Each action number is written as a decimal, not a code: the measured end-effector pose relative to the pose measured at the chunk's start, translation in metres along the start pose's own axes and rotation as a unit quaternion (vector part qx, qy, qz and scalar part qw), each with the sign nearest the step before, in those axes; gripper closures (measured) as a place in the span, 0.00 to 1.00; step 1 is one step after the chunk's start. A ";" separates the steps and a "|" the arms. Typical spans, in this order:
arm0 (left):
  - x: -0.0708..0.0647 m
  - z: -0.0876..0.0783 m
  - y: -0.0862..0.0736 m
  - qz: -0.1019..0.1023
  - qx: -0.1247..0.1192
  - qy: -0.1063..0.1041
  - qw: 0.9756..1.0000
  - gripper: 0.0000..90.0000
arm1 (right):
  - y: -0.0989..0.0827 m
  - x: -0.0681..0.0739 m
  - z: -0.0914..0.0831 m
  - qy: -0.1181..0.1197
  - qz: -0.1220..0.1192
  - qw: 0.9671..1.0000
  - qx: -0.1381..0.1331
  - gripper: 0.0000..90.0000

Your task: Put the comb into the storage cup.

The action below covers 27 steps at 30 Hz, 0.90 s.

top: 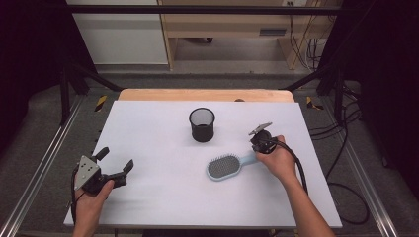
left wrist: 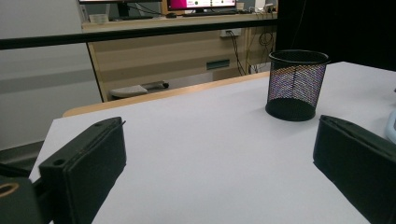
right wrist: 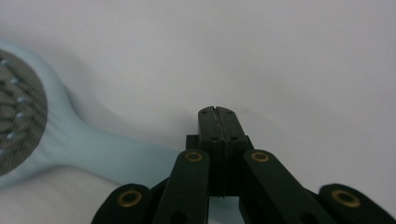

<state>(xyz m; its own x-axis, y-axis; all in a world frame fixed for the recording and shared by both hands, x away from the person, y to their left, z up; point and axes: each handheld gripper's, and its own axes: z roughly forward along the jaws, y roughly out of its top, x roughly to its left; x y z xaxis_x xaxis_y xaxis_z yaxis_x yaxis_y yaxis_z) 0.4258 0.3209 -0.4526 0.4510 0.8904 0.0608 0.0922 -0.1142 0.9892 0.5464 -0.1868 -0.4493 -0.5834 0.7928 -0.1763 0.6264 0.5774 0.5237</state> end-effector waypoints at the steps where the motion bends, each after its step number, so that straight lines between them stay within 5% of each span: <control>1: 0.000 0.000 0.000 -0.001 0.001 0.000 1.000 0.03 | -0.007 0.001 -0.005 0.008 0.002 1.000 0.001 1.00; 11: 0.000 -0.001 -0.001 0.001 0.005 0.000 1.000 0.03 | -0.038 0.021 -0.030 0.032 -0.011 0.999 -0.022 1.00; 27: 0.000 -0.001 -0.003 0.001 0.014 -0.006 1.000 0.03 | -0.062 0.038 -0.048 0.087 0.010 0.996 -0.034 1.00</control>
<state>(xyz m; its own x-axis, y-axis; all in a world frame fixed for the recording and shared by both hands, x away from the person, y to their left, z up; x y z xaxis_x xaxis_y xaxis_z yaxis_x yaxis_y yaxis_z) 0.4243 0.3217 -0.4553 0.4611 0.8853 0.0606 0.1154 -0.1275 0.9851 0.4603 -0.2020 -0.4484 -0.6556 0.7548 -0.0213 0.6055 0.5424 0.5824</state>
